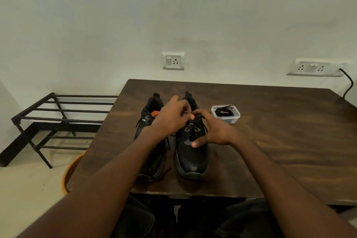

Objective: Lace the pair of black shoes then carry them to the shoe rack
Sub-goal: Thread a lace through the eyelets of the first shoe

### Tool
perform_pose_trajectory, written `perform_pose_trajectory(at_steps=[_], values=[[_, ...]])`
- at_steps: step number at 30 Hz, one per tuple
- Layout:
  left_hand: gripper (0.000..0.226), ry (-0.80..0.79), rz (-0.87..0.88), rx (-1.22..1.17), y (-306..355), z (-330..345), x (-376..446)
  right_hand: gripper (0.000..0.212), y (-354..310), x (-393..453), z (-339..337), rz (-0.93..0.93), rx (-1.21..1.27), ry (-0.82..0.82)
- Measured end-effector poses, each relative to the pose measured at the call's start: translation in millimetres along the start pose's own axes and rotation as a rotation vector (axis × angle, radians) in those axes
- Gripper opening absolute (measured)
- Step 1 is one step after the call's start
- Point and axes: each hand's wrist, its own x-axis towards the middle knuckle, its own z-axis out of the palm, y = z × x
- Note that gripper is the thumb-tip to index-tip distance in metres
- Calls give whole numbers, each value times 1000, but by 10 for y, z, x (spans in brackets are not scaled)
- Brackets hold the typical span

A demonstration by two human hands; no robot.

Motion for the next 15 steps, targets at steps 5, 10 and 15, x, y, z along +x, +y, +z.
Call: perform_pose_trajectory(at_steps=[5, 10, 15], values=[[11, -60, 128, 144, -66, 15, 44, 120, -13, 31, 23, -3, -12, 12], [17, 141, -29, 108, 66, 18, 93, 118, -44, 40, 7, 11, -50, 10], [18, 246, -339, -929, 202, -85, 87, 117, -39, 40, -2, 27, -51, 9]])
